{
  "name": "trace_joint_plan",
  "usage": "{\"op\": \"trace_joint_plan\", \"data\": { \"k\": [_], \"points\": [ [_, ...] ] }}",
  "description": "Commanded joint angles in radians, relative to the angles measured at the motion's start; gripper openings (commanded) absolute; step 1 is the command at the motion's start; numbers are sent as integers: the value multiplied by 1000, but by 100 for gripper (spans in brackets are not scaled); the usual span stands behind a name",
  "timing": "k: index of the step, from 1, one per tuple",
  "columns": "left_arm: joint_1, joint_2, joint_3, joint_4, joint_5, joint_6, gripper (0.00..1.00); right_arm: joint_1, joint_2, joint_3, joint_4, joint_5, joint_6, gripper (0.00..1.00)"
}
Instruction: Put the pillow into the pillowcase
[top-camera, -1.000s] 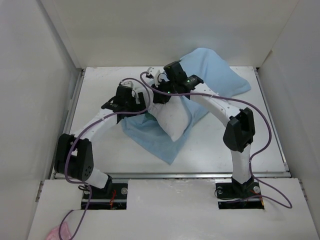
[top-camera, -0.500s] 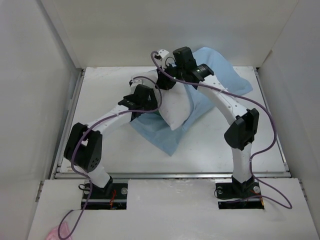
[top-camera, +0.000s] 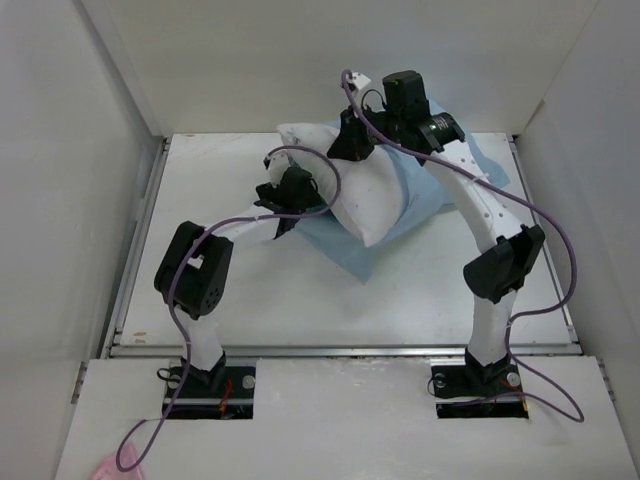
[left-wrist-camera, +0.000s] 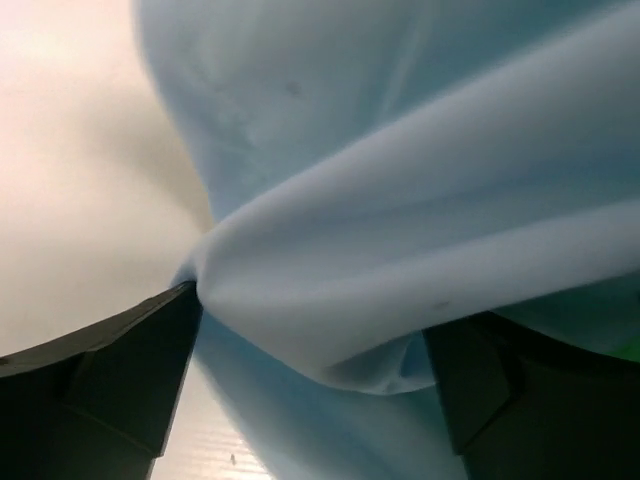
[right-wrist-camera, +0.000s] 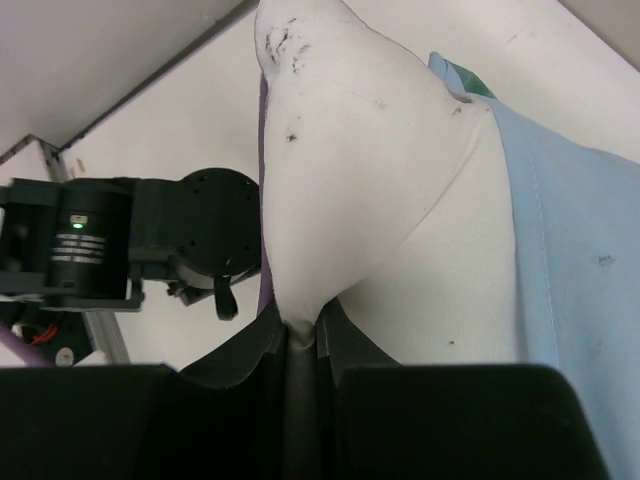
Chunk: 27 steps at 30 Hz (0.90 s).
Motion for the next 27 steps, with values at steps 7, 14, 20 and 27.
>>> {"op": "trace_joint_plan", "data": {
  "k": [7, 14, 20, 27],
  "points": [
    [0, -77, 32, 115, 29, 110, 0, 15, -89, 28, -51, 9, -36, 0],
    [176, -330, 12, -77, -6, 54, 0, 28, -63, -136, -96, 172, -359, 0],
    [345, -510, 35, -187, 62, 85, 0, 51, 23, -253, -117, 168, -490, 0],
    [368, -577, 136, -221, 263, 113, 0, 222, 254, -156, -117, 296, -596, 0]
  ]
}}
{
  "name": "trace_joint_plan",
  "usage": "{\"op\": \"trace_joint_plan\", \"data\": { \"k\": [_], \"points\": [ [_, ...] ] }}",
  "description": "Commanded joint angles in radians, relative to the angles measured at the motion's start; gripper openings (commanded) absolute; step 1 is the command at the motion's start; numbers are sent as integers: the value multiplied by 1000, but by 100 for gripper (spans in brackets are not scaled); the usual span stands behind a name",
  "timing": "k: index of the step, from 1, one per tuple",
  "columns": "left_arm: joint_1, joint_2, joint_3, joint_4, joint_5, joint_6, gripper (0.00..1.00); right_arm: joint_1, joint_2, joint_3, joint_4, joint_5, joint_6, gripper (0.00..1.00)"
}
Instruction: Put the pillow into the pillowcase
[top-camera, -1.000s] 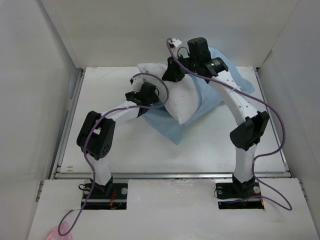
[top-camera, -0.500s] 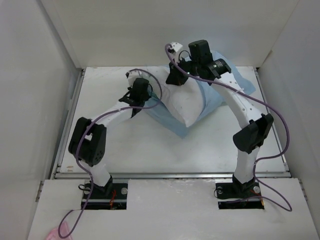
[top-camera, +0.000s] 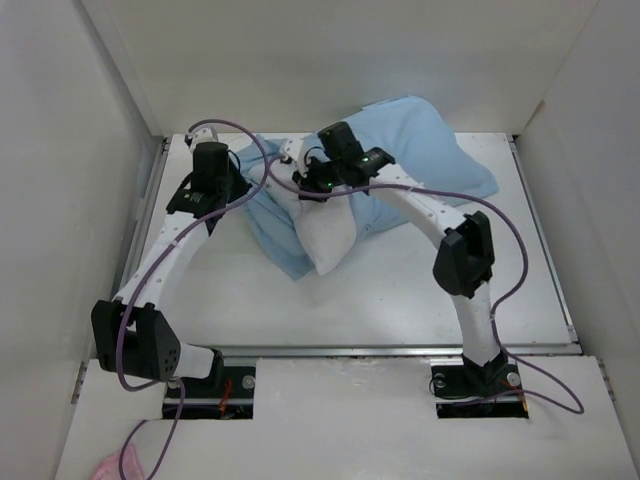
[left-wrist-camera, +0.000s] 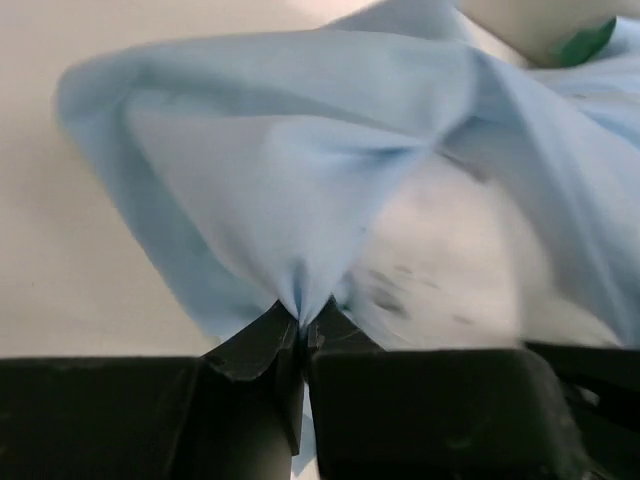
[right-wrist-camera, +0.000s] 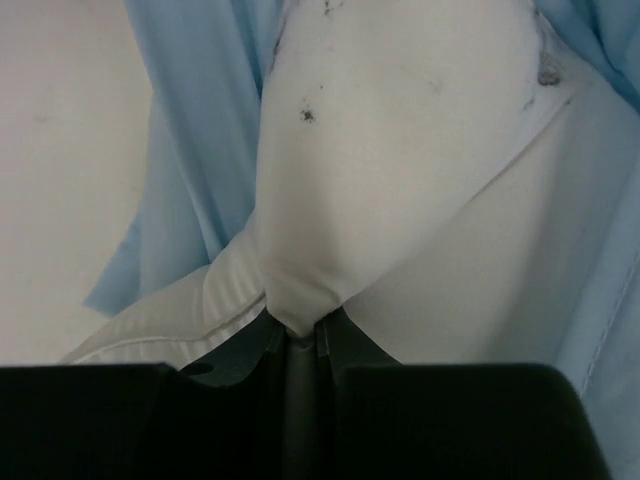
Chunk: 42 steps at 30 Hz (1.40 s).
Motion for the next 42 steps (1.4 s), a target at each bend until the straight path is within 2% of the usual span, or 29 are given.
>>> {"op": "trace_joint_plan", "data": {
  "k": [1, 3, 6, 8, 10, 13, 18, 20, 22, 25, 26, 28, 30, 31, 32, 33, 34, 35, 36, 37, 42],
  "points": [
    [52, -88, 162, 101, -57, 60, 0, 80, 172, 17, -185, 166, -115, 0],
    [52, -77, 205, 49, -57, 60, 0, 95, 226, 46, -153, 263, -45, 0],
    [40, -128, 205, 58, -82, 60, 0, 85, 325, 101, -164, 312, 35, 0],
    [40, -148, 216, 21, -158, 48, 0, 85, 364, 87, -150, 404, 107, 0],
    [40, -191, 216, 21, -182, 58, 0, 60, 411, 168, -168, 496, 168, 0],
    [40, -229, 201, 21, -116, 71, 0, 36, 441, 247, -172, 415, 290, 0],
    [40, -249, 52, 21, 85, 34, 0, 12, 267, 209, 156, 328, 546, 0],
    [40, -274, -3, 21, 102, 6, 0, -26, 224, 209, 249, 274, 662, 5],
    [40, -286, -54, -4, 102, -11, 0, -75, 181, 199, 369, 219, 774, 5],
    [31, -315, -127, -4, 172, -20, 0, -118, 171, 199, 497, 219, 886, 11],
    [31, -330, -152, -4, 190, -20, 0, -130, 171, 199, 528, 207, 932, 15],
    [31, -354, -187, -4, 181, -32, 0, -149, 180, 224, 571, 93, 933, 40],
    [31, -344, -187, -4, 122, -32, 0, -159, 181, 224, 571, -5, 884, 54],
    [31, -334, -178, -30, 98, -22, 2, -159, 181, 189, 562, -113, 858, 92],
    [31, -320, -155, -30, 64, -21, 35, -159, 156, 167, 545, -210, 804, 100],
    [31, -306, -143, -39, 64, -21, 52, -159, 138, 146, 518, -299, 687, 100],
    [31, -282, -128, -48, 53, -21, 81, -159, 115, 115, 493, -345, 657, 100],
    [31, -271, -117, -48, 53, -21, 100, -150, 89, 59, 402, -359, 603, 100],
    [31, -262, -108, -48, 65, -12, 100, -150, 32, 40, 345, -349, 465, 100],
    [31, -261, -108, -48, 65, -12, 100, -138, -3, 11, 308, -308, 415, 100],
    [31, -261, -207, -82, 116, -26, 100, -9, -250, -228, 137, 95, 73, 100]
  ]
}}
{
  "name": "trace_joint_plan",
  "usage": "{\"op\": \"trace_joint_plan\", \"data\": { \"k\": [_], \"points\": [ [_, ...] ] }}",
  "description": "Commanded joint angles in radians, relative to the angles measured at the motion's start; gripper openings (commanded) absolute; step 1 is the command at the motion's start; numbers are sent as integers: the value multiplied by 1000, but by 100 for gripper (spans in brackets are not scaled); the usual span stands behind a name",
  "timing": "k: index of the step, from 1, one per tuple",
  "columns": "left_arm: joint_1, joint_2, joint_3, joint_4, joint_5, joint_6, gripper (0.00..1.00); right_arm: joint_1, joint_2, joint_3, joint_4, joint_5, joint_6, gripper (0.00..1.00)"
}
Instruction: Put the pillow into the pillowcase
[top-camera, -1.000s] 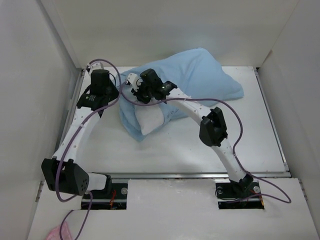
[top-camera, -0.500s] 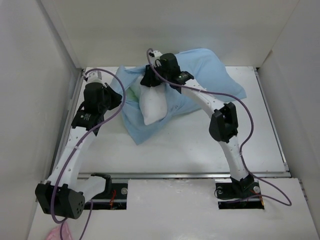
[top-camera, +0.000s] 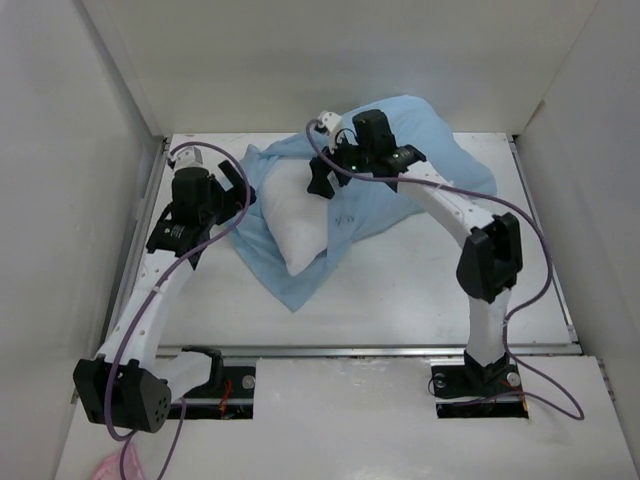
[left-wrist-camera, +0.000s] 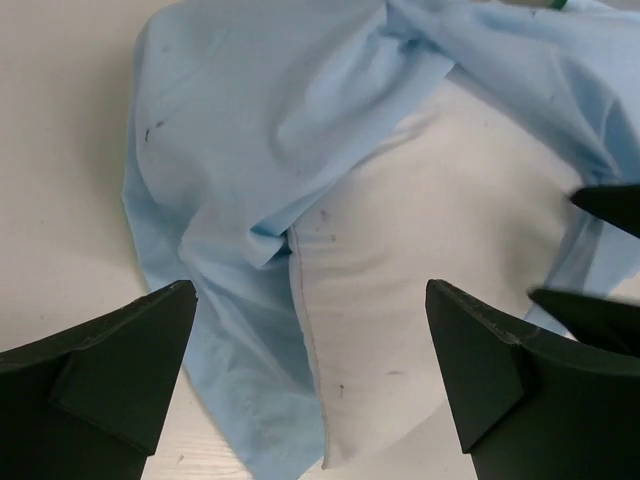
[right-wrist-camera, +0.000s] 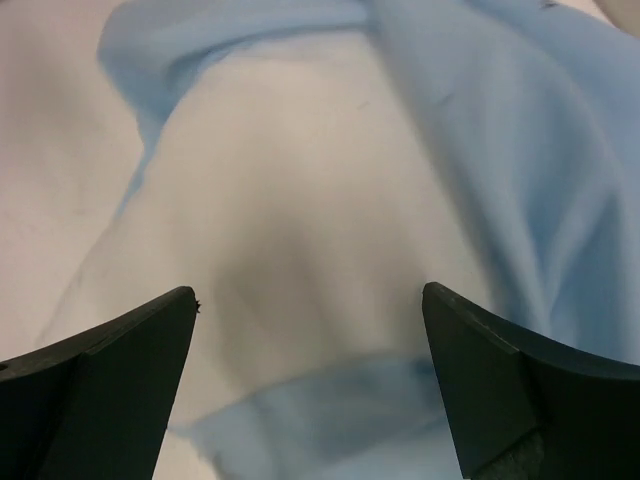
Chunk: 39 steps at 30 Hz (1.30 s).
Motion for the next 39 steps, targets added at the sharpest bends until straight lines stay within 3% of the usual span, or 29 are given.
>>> {"op": "trace_joint_plan", "data": {
  "k": [1, 4, 8, 15, 17, 19, 20, 22, 27, 29, 33, 39],
  "points": [
    [2, -9, -70, -19, 19, -11, 100, 134, -194, -123, -140, 268, -345, 100],
    [2, -30, -175, -30, 61, -49, 100, 223, -221, -198, -236, 427, -393, 100],
    [2, -39, -287, 33, 146, -85, 100, 292, -151, -198, -302, 439, -435, 100],
    [2, -78, -309, 51, 146, -96, 100, 302, 51, -142, -82, 672, -375, 100],
    [2, -91, -309, 42, 146, -96, 100, 293, 97, -84, -68, 691, -366, 79],
    [2, -102, -309, 42, 128, -96, 100, 280, 110, -51, -42, 691, -303, 43],
    [2, -102, -309, 33, 128, -96, 100, 270, 96, -51, -22, 697, -274, 0],
    [2, -102, -318, 33, 119, -96, 100, 257, 23, -51, 76, 683, -218, 0],
    [2, -55, -328, 184, 99, -160, 95, 190, -53, 61, 41, 483, -96, 0],
    [2, -30, -328, 252, 77, -210, 80, 181, -63, 110, 21, 436, -53, 0],
    [-20, 54, -303, 426, 86, -246, 68, 142, -63, 193, -34, 355, 12, 0],
    [-61, 269, -170, 513, 46, -286, 67, 107, -45, 282, -78, 267, 44, 0]
  ]
}}
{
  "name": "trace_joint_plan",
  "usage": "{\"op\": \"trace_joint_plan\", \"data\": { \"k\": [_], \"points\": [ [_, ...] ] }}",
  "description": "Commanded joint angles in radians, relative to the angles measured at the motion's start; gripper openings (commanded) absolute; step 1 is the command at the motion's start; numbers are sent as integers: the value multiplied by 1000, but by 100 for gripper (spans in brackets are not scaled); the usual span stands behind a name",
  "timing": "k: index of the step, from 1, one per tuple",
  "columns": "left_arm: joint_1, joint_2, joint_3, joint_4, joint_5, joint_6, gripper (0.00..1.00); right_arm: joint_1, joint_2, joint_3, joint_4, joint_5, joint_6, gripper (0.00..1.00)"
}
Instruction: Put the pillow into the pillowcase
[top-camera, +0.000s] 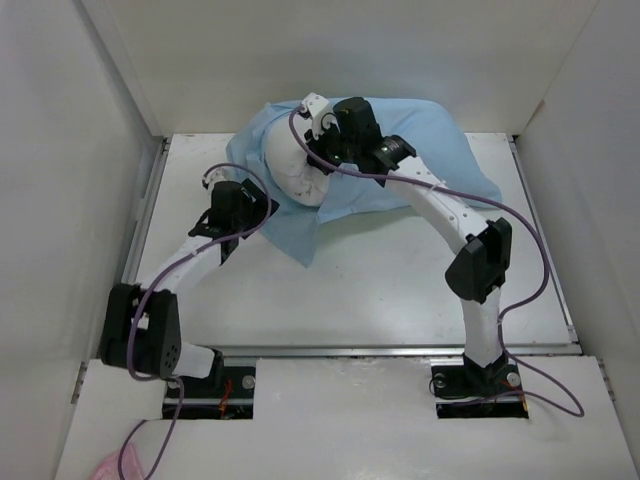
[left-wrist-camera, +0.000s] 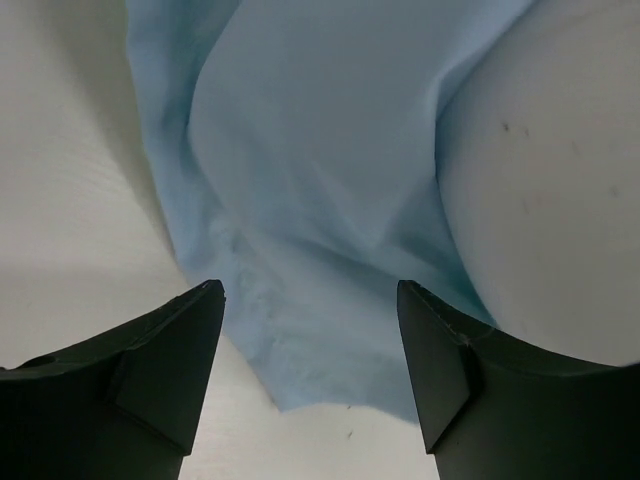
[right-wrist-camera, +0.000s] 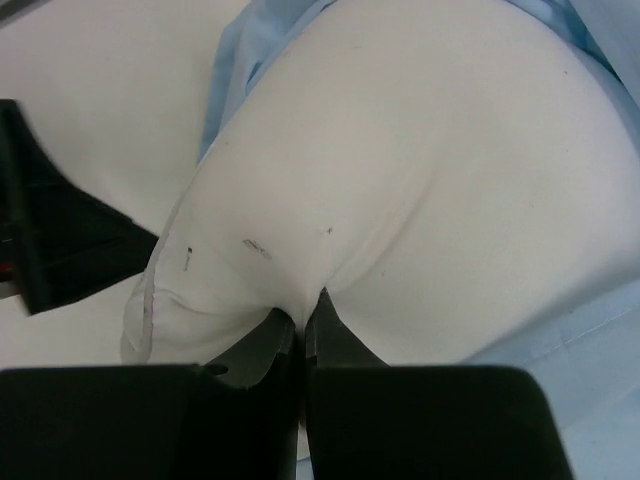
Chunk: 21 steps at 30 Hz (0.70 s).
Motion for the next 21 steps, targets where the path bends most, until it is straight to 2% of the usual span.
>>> {"op": "trace_joint_plan", "data": {
  "k": [1, 5, 7, 12, 16, 17, 18, 21],
  "points": [
    [-18, 100, 98, 143, -8, -41, 67, -11, -53, 96, 41, -72, 56, 0],
    [-65, 177, 132, 224, -22, -59, 68, -11, -30, 139, 7, -95, 56, 0],
    [-65, 206, 164, 249, -22, -72, 71, -20, -30, 151, 7, -107, 65, 0],
    [-87, 280, 198, 296, -23, -105, 72, -29, -30, 160, -2, -129, 65, 0],
    [-96, 329, 175, 435, -37, -167, 73, -40, -30, 160, -2, -216, 88, 0],
    [-105, 349, 207, 424, -49, -167, 68, -40, -30, 160, -2, -238, 88, 0],
    [-105, 375, 241, 398, -65, -167, 55, -40, -30, 160, -2, -253, 97, 0],
    [-105, 498, 379, 304, -54, -142, 35, -40, -41, 160, -2, -285, 97, 0]
  ]
}}
